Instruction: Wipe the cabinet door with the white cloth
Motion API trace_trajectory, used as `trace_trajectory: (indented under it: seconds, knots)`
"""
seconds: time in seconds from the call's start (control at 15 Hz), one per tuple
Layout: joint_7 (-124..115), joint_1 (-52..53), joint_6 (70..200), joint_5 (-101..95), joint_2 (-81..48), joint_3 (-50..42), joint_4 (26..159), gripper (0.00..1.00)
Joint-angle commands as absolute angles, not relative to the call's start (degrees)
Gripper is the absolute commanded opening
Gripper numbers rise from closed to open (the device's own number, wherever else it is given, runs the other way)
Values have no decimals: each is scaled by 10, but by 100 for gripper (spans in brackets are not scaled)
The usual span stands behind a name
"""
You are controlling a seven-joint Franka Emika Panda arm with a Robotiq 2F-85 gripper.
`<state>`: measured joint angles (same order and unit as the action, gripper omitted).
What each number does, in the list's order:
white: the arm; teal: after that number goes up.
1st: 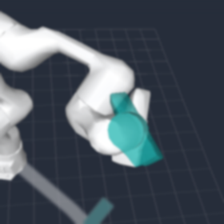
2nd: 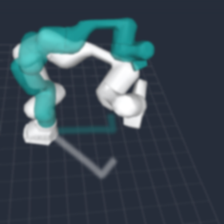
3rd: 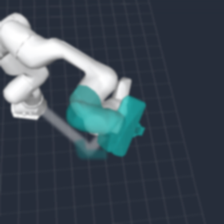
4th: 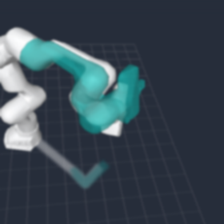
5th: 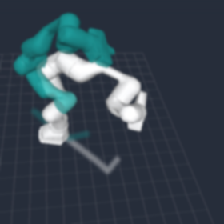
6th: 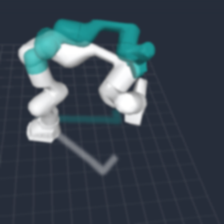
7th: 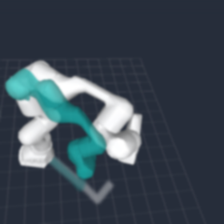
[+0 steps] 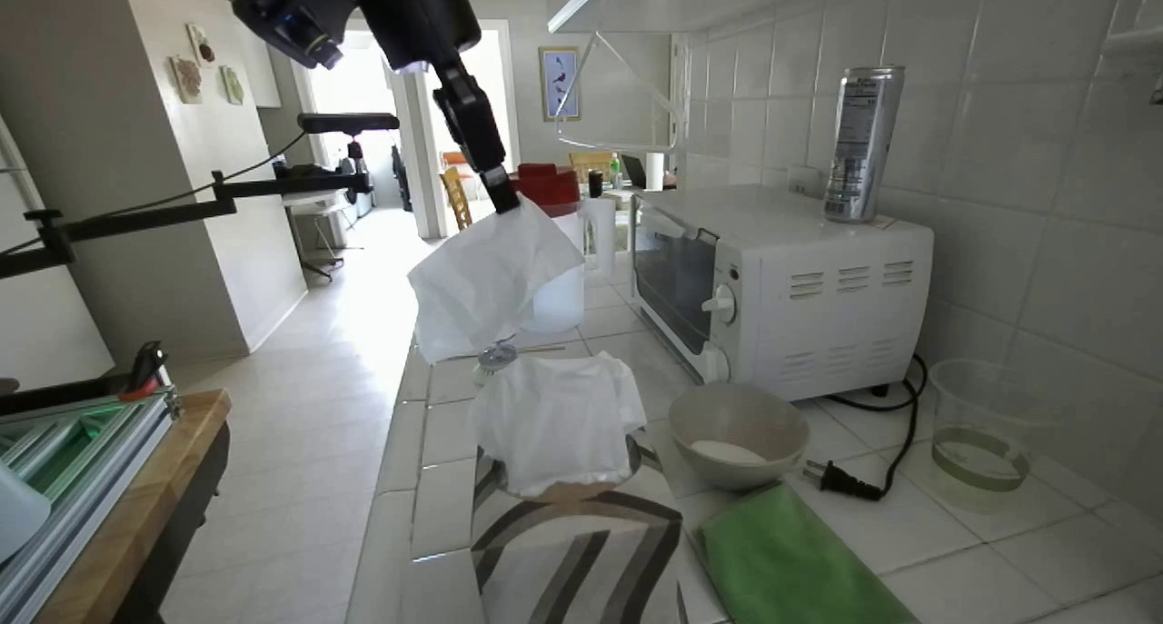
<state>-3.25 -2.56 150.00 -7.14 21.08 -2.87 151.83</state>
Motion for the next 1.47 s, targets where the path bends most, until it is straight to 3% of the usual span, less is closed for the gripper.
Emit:
trace_trajectory:
  seconds: [0.0, 1.4]
  knots:
    - [-2, -24, 1523, -47, 205, -40, 1526, 0]
    - [-25, -35, 1508, -64, 204, -25, 1520, 1]
